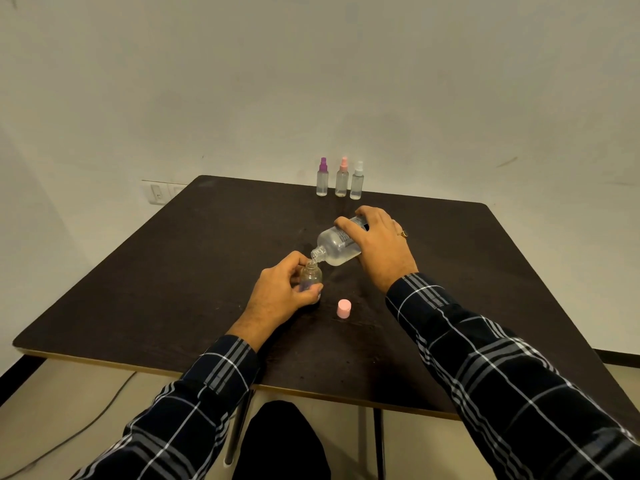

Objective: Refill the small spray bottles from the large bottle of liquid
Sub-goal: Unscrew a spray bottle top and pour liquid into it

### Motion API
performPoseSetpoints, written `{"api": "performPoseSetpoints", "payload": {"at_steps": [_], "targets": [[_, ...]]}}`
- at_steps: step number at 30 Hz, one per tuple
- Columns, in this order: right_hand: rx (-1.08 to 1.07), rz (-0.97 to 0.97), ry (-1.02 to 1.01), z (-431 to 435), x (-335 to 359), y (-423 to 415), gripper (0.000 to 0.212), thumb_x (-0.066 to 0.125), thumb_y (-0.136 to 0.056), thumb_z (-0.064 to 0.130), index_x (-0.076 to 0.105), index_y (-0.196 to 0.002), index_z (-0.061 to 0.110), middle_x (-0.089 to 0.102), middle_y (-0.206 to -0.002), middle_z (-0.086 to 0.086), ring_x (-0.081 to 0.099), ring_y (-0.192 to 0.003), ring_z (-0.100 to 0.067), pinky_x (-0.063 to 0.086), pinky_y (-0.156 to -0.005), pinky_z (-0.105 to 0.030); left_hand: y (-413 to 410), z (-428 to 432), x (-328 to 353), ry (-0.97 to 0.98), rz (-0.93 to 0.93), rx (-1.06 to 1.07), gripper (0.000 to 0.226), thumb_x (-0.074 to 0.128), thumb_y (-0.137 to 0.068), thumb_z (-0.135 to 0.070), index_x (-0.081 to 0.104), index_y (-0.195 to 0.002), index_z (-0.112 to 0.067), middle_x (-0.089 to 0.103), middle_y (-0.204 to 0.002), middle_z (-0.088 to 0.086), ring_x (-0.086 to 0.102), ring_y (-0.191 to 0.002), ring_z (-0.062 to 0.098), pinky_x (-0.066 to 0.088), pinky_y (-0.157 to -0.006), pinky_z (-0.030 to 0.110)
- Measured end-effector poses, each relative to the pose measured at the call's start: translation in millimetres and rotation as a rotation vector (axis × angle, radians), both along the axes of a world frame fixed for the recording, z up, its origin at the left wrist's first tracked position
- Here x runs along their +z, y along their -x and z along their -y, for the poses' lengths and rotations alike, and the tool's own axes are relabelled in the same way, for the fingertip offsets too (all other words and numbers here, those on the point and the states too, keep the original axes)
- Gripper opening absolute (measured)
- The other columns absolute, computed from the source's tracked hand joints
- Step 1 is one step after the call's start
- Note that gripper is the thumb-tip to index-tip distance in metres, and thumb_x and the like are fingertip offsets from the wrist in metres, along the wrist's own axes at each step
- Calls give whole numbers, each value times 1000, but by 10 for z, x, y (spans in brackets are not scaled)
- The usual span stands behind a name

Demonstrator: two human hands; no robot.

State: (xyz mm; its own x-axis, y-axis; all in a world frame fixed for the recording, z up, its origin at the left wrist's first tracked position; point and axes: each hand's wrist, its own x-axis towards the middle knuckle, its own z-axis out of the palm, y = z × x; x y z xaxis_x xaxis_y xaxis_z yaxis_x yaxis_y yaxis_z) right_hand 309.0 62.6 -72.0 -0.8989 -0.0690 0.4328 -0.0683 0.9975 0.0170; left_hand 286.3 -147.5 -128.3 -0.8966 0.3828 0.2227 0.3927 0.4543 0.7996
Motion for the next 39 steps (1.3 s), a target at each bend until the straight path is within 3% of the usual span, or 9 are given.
{"api": "performPoseSetpoints", "payload": {"at_steps": [39], "targets": [[-10, 2, -16, 15, 9, 8, 68, 77, -83, 17, 45, -141, 33, 40, -145, -15, 33, -140, -35, 36, -108, -60, 8, 1, -17, 10, -7, 1, 32, 84, -81, -32, 59, -101, -35, 72, -95, -12, 71, -87, 2, 62, -85, 35]]}}
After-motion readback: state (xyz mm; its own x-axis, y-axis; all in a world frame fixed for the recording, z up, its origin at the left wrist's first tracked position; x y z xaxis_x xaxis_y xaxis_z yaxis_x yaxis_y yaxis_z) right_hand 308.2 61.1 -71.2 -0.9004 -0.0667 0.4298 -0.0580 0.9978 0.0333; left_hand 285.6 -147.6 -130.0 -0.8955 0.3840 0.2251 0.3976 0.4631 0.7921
